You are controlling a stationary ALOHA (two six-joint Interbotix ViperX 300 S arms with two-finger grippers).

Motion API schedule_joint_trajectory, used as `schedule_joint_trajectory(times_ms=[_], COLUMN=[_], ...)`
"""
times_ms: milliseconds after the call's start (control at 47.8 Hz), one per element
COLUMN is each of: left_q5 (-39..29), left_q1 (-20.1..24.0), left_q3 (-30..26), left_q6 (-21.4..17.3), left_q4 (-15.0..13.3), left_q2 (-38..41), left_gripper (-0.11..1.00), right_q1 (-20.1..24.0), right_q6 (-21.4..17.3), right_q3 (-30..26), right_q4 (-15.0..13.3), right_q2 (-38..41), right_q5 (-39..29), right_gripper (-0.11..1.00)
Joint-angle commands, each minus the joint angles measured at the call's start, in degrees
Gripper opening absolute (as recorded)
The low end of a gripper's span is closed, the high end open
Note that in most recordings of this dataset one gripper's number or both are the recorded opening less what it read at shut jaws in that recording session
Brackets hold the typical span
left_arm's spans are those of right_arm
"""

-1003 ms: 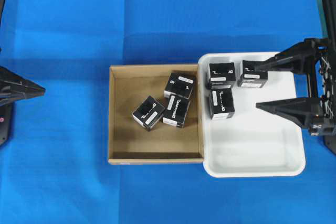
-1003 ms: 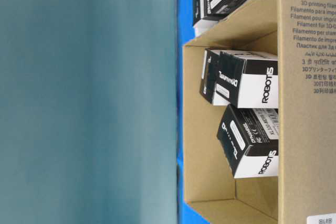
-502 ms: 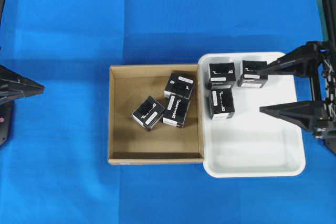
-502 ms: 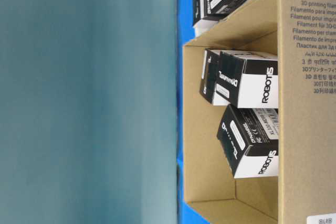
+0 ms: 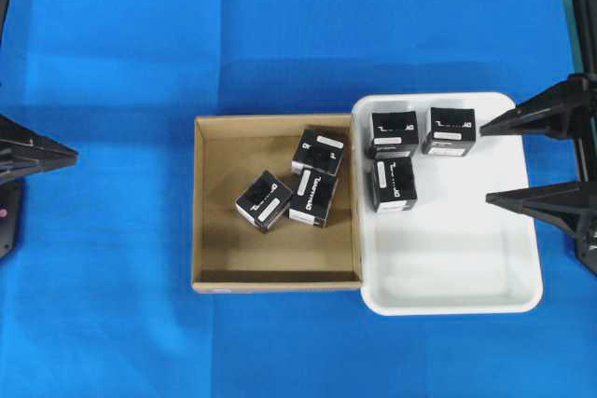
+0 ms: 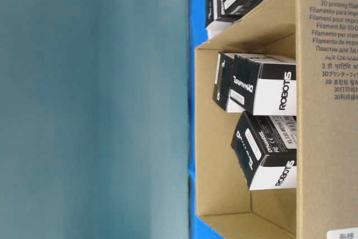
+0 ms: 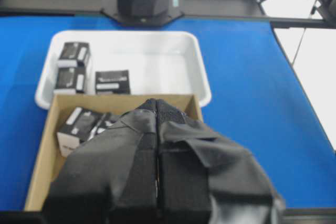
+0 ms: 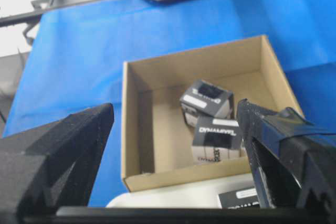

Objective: Pick a box that is randomly placed inside the cardboard box.

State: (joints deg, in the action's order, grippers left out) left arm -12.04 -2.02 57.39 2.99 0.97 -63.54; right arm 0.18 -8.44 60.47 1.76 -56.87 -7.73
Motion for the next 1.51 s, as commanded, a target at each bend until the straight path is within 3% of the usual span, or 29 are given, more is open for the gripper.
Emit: schedule_joint_trajectory(times_ms=[0,209,1484], left_q5=[0.7,3.5,5.6], left_q1=[-0.2,-0.5,-0.6], left_q3=[-0.5,-0.5,0.9], left_q6=[0.2,0.2,0.5], left_q4=[0.2,0.2,0.2], left_q2=[0.7,0.8,2.0], left_gripper=[-0.07,-0.07,-0.07], right_q1=[0.0,0.0,2.0], right_q6=[0.1,0.1,0.1], right_q3=[-0.4,-0.3,1.8], right_q4=[-0.1,-0.1,-0.2], right_q2=[0.2,0.5,-1.1], right_q5=[0.2,0.5,-0.4], right_gripper=[0.95,0.95,0.95])
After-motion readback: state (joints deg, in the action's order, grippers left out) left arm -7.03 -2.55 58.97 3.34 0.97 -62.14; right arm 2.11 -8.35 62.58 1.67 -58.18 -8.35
